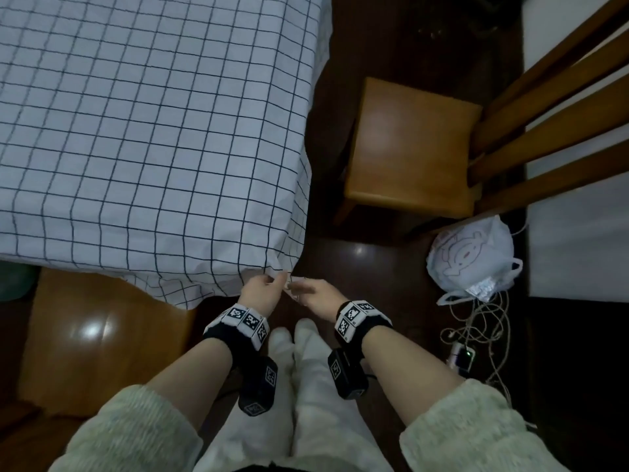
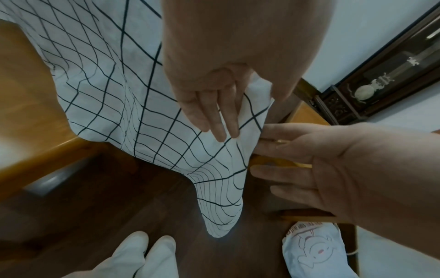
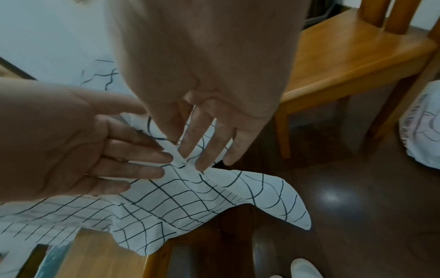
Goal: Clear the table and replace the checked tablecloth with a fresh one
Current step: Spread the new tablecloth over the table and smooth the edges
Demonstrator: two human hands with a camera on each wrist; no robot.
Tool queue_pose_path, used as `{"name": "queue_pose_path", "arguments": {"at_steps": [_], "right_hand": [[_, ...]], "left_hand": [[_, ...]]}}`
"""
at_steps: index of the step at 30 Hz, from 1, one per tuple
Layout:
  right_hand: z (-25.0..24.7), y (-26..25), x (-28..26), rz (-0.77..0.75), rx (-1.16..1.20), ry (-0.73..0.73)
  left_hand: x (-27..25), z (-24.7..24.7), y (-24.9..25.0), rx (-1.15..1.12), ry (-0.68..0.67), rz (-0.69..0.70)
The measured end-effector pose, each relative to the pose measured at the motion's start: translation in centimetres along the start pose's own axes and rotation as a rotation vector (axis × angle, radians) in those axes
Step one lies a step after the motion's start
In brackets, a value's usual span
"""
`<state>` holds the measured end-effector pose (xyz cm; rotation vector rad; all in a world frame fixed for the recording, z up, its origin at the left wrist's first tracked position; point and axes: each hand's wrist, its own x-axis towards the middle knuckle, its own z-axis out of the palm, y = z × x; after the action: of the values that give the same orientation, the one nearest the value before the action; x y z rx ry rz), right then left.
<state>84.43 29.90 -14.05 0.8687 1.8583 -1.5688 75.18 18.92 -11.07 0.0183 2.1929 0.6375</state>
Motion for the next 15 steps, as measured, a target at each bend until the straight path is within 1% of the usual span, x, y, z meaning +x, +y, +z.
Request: {"name": "queue_pose_path", "arguments": {"at_steps": [3,6,10,12,15], "right_hand": [[-0.1,0.0,-0.8,0.036,0.101,-0.019],[-0.3,0.6,-0.8,0.062,0.065,-0.005],[-1.2,1.3,0.8,0.126,0.032,0.126],[-1.5,1.7,1.7,0.139,0.044,0.154],[-1.4,2.3,2.6,0.158,0.037,0.131]], "left_hand": [[-0.1,0.3,-0.3,0.07,0.012,0.049],[-0.2,0.2,-0.5,0.132,0.01,0.108],[0.0,-0.1,-0.9,0.195,0.022,0.14],[-0.2,-0.1,-1.2,0.215,0.062,0.155],[-1.2,0.2,-1.9,0.231,0.161,0.146]]}}
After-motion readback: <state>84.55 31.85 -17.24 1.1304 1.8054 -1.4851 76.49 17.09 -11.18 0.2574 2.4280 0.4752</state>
